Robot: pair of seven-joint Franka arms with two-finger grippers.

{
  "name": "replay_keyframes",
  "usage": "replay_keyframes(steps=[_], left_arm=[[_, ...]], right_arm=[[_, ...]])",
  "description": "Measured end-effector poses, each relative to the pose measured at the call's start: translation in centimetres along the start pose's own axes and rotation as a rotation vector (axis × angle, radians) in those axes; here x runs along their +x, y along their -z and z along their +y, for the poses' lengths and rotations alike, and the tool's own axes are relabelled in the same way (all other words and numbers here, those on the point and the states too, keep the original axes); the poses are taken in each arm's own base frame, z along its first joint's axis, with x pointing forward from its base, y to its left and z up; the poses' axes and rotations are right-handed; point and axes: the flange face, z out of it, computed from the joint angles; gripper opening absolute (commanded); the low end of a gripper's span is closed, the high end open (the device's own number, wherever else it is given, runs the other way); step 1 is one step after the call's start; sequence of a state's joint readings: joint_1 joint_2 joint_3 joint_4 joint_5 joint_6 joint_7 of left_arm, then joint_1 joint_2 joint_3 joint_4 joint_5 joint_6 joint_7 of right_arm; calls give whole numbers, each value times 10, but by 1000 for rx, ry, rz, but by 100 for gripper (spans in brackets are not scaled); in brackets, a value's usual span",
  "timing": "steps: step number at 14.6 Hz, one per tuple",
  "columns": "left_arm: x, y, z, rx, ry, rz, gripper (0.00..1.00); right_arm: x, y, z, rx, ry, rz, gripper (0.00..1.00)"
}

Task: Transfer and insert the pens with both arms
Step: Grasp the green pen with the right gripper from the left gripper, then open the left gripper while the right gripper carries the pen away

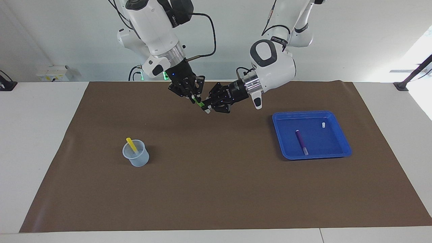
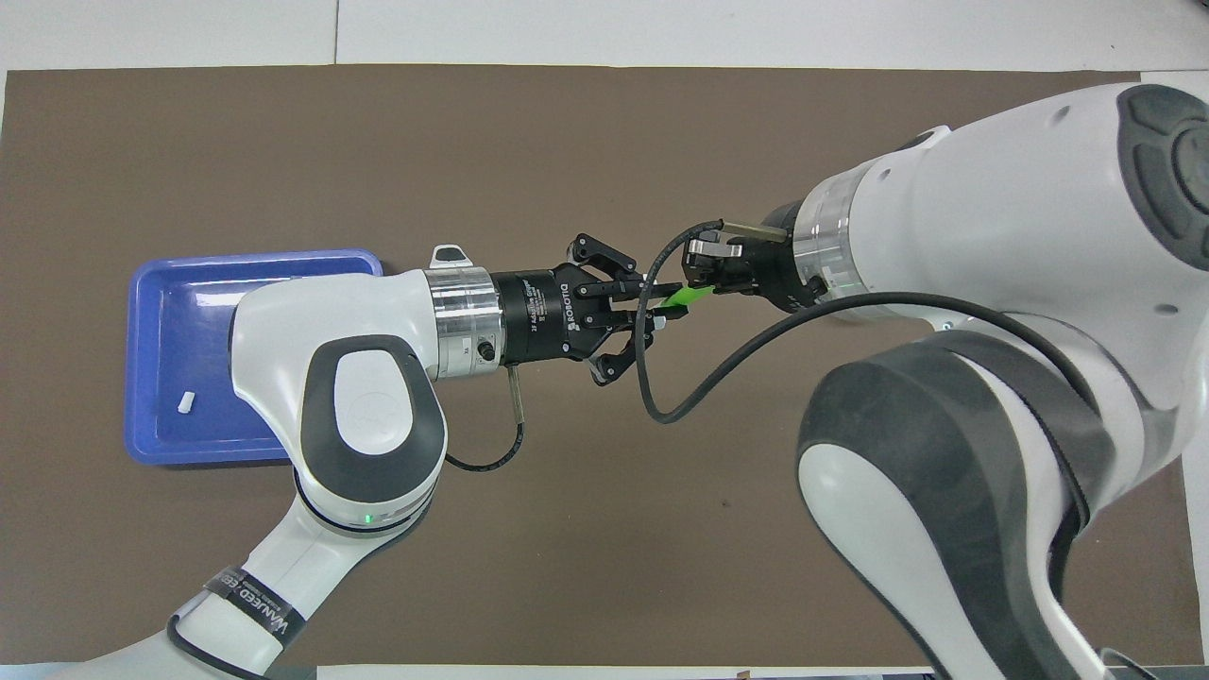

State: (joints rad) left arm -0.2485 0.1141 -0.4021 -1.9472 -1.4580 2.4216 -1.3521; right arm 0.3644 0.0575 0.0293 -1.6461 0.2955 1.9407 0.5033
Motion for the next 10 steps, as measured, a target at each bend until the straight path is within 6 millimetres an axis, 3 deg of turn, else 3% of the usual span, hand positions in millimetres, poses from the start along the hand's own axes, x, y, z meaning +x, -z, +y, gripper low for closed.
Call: replay_keyframes(steps=[1,2,3,7,10], left_arm=[[0,-1,0,-5,0,0,0],[-1,-1,-1,-11,-4,2,88],[-1,-2,-2,-17,-19,3,100],[0,-12,-12,-62,-71,32,100],[6,-2,-2,-87,-92,52,100]], right_arm=[[0,0,0,0,-1,0,0],[1,0,1,-1,-1,1,0],[1,0,1,-2,-1,1,0],[8,2,12,-14,36,10,0],[25,-2,54,-98,158,28,0]])
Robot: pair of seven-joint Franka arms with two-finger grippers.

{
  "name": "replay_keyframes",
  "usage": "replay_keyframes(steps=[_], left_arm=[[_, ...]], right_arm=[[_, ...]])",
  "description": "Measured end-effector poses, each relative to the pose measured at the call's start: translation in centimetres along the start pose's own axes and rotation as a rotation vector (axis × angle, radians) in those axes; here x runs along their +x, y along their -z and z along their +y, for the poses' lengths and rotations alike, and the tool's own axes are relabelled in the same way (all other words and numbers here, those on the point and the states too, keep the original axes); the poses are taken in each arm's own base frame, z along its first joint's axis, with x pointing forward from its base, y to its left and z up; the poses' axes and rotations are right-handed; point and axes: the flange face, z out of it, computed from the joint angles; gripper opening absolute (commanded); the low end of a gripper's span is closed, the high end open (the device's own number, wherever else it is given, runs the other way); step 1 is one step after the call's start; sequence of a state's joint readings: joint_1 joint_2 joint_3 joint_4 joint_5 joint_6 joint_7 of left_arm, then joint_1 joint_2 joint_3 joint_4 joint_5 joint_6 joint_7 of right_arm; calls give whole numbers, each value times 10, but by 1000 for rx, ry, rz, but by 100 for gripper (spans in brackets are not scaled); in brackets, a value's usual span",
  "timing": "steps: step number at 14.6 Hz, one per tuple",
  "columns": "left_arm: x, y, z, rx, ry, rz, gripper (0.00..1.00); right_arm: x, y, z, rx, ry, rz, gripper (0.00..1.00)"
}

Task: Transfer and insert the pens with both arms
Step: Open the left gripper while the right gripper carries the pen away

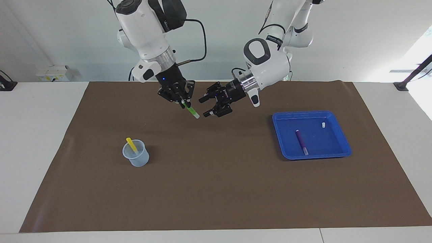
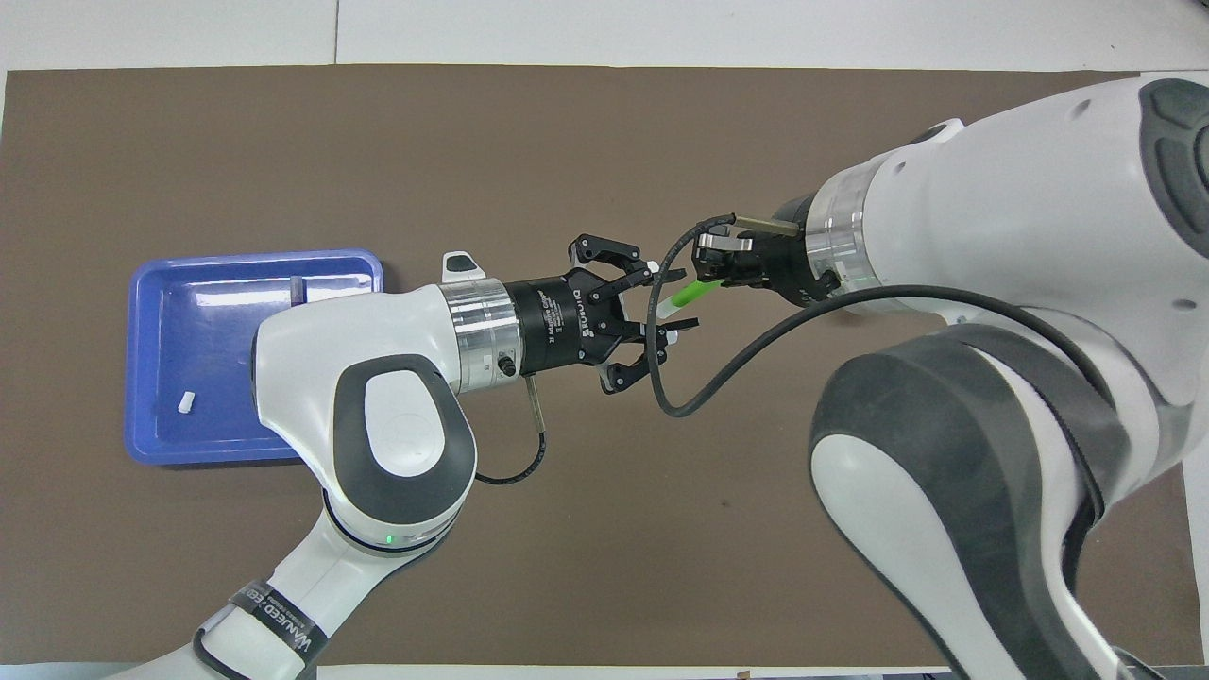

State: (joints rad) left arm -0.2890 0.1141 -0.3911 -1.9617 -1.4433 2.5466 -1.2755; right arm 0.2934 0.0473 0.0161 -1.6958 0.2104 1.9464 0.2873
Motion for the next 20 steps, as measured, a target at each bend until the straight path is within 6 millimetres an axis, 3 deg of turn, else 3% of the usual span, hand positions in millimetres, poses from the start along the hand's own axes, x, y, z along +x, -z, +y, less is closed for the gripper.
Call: replay_keyframes(steps=[3,6,9,13,20], left_arm=[[15,20,24,44,-131,107,100],[38,59,56,168,-276,262,100],[56,92,78,244,-445,483,100],[80,119,88,426,-703,651,100],[142,220,137,745,-1254,750,100]], right_arm=[[8,-8,54,-102,182,24,0],[18,-9,110,-168,416,51,0],[23,-17,149,-196,517,73,0],[31,-37,179,-218,557,98,0],[28,-83,205,-223,532,78,0]])
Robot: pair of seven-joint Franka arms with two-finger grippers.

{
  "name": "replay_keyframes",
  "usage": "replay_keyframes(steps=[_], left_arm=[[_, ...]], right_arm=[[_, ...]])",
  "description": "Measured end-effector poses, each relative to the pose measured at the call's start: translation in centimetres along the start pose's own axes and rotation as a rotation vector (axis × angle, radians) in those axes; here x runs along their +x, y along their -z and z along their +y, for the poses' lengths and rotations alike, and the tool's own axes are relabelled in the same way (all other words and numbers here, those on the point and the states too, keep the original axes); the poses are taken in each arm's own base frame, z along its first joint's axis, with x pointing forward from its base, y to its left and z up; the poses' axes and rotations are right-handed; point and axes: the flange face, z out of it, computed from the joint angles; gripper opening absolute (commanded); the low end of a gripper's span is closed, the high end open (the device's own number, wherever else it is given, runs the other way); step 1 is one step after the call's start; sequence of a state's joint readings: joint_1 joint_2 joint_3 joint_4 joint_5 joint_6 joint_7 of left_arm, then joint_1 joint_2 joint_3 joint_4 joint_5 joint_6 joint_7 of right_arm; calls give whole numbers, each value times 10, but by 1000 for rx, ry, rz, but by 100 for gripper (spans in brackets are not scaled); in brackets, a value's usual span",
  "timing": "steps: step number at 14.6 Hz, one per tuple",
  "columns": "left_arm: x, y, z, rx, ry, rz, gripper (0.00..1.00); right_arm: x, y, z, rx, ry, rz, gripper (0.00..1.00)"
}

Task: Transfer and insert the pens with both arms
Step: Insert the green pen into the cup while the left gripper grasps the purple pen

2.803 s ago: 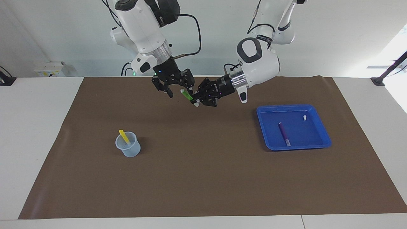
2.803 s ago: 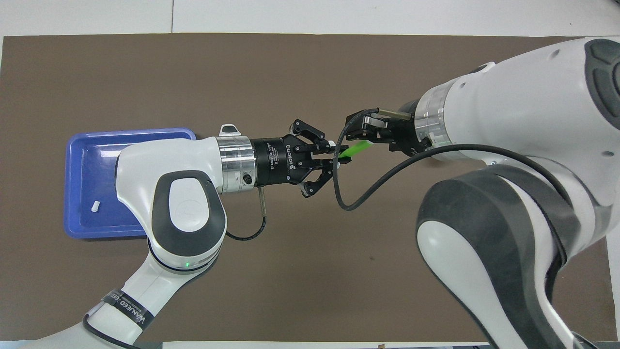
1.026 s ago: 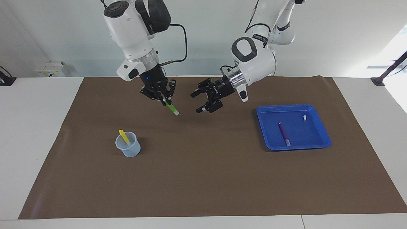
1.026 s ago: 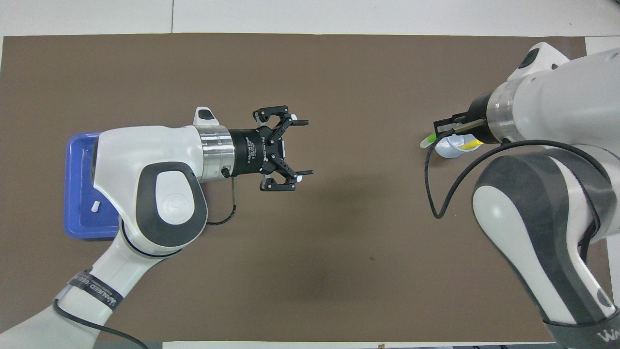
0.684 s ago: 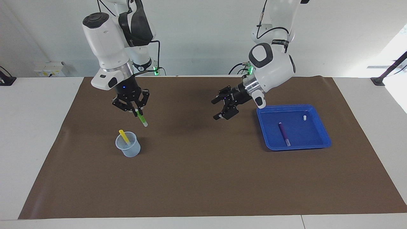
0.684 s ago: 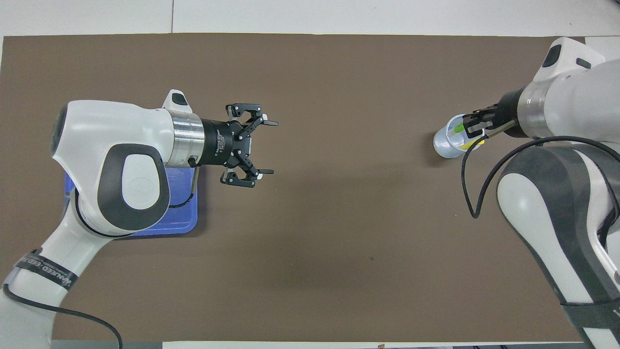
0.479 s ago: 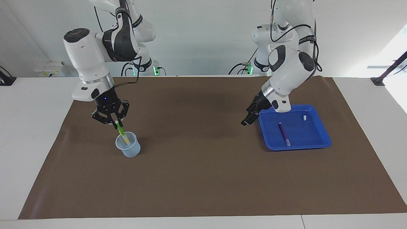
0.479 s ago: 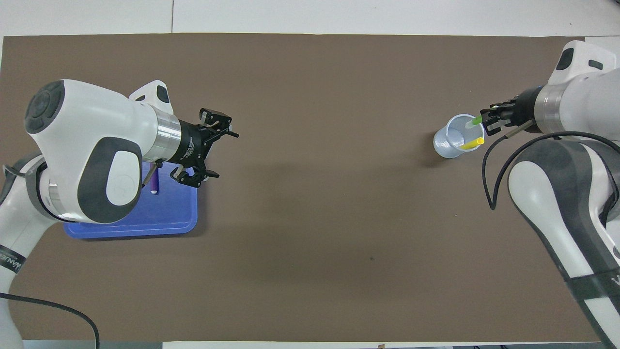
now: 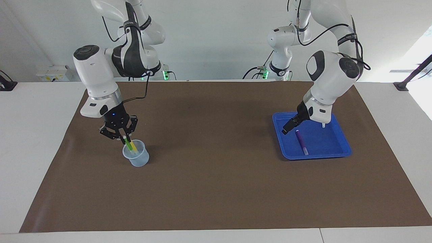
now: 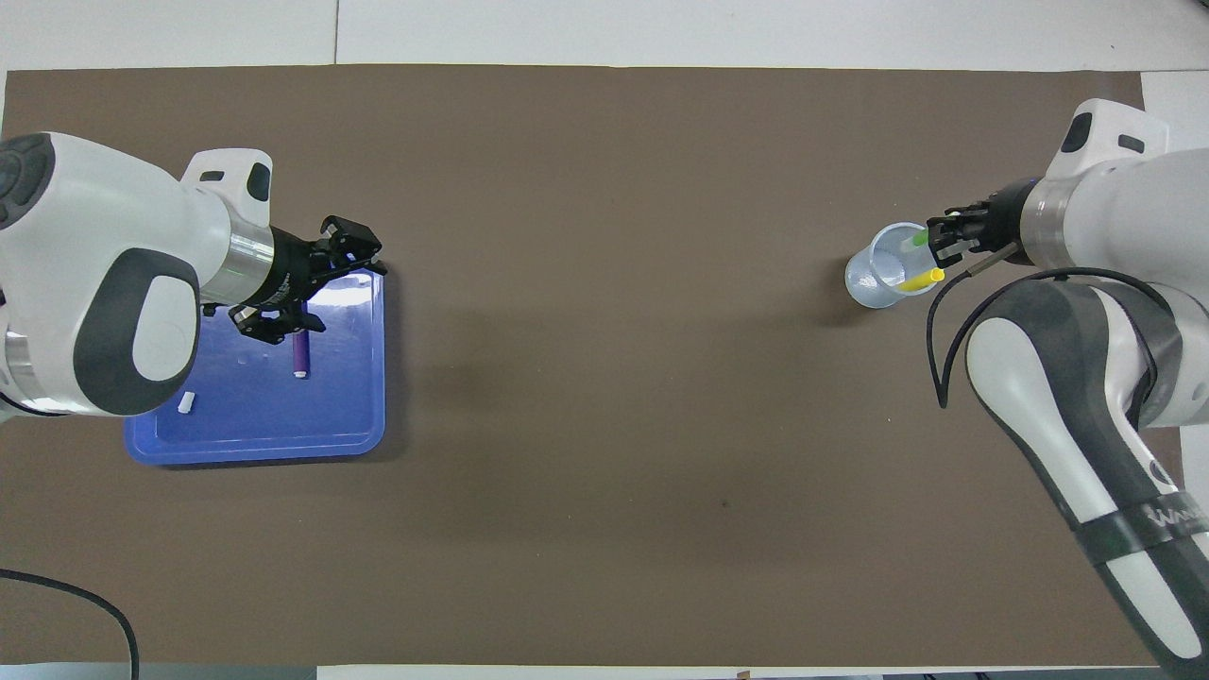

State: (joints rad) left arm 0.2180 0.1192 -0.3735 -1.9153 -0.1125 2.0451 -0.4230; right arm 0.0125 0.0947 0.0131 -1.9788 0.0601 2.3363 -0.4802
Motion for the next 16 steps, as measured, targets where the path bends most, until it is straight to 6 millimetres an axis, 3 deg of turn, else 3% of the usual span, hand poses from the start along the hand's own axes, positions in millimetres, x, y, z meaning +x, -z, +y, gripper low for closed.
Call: replay_keyframes(steps=[3,10,13,16], left_arm=[[15,-17,-24,71,-207,17,100],[9,-90,-34,145,-423,-29,97],[9,-114,-34,139,-453,-40,91],[11,-127,-34,127,-458,-37,79]], right_arm=[[-8,-13,18,-7,-31,-6,0],[-16,-36,20,-26,-39,22,0],[-21,-41,21,-19,-62,28,0],[-26,-44,24,15,-116,38,0]])
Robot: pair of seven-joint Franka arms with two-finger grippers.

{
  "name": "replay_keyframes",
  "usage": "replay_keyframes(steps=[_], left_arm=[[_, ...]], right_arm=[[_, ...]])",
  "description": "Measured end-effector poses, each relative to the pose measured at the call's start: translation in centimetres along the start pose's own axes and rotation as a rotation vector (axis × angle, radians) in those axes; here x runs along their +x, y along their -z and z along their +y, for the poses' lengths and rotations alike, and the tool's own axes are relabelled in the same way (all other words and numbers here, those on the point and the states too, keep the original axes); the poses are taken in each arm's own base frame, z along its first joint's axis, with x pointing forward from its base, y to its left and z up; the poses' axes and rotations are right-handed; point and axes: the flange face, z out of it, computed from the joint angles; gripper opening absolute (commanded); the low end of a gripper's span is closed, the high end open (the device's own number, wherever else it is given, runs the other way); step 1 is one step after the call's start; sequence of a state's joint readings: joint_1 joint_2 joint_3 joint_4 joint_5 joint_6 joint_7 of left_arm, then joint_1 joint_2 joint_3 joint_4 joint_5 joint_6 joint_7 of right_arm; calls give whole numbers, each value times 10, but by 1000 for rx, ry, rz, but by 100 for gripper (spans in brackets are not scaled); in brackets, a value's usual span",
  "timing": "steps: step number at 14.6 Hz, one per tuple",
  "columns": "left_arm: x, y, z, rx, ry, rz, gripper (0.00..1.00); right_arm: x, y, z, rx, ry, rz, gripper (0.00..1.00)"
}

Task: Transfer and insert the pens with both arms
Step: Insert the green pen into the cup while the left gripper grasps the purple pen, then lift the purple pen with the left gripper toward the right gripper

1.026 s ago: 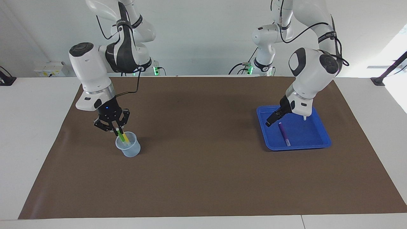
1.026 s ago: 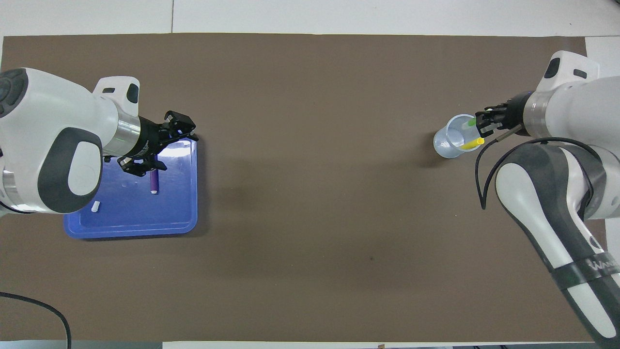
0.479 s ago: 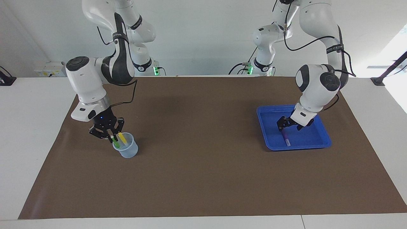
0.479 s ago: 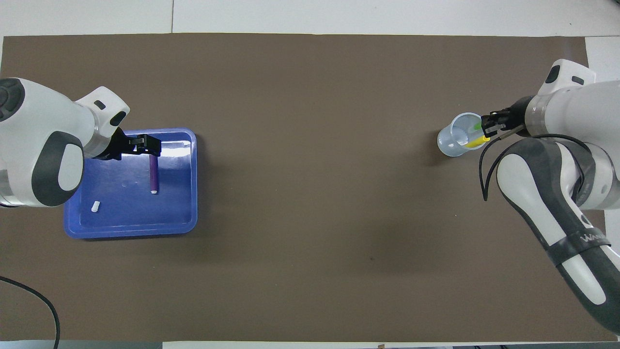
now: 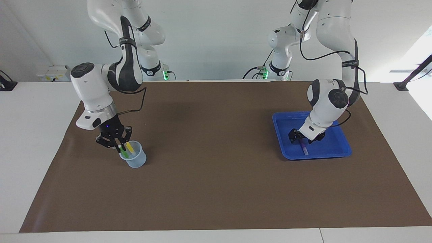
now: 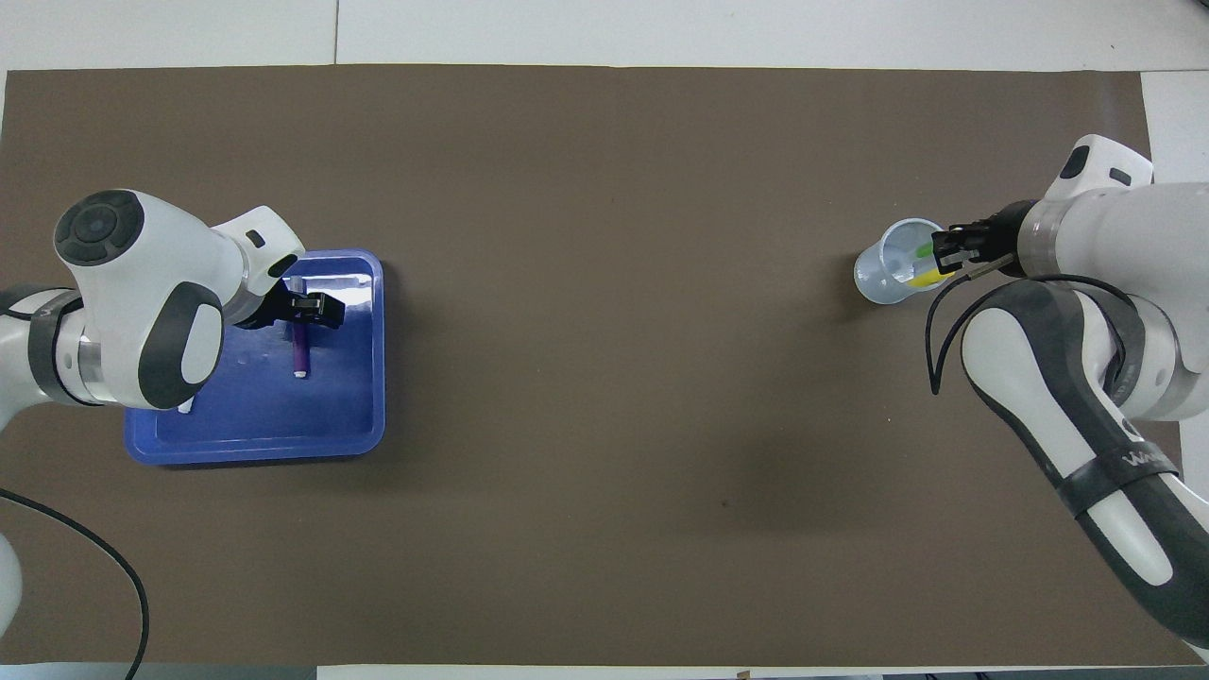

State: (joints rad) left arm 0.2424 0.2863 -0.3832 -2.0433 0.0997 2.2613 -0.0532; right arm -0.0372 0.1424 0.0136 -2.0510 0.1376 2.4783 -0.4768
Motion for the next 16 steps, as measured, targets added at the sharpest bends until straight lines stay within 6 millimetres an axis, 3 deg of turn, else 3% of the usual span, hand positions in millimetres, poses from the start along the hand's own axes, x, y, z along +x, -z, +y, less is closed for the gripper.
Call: replay_keyframes(steps=[1,2,3,4,7,8,9,13,16], left_arm=[[0,-3,0,-2,-1,0,71],[1,-4,0,-4,-2,1,66],[1,-6,0,-5,-2,1,63],[0,-8,0,-6,-4,0,57],[1,-6,-1,-2,-6,6,27],[1,-6,-1,-2,-6,6,7],[1,-5,-2,2,-7,9,0],[1,-3,-2,5,-9,12,0],[2,-3,-2,5,-8,13,0]], right_arm=[[-1,-1,0,3,-5,-1,12],[-2,-1,1,4,-8,-2,46],[-3,-1,3,3,-12,-2,71],[-4,-1,5,3,-19,-2,84],[-4,0,5,2,-78,1,99],[-3,0,5,1,-86,3,100],[-2,1,5,0,-90,6,100],[15,21,5,0,-124,27,100],[28,48,4,16,-183,-14,100]])
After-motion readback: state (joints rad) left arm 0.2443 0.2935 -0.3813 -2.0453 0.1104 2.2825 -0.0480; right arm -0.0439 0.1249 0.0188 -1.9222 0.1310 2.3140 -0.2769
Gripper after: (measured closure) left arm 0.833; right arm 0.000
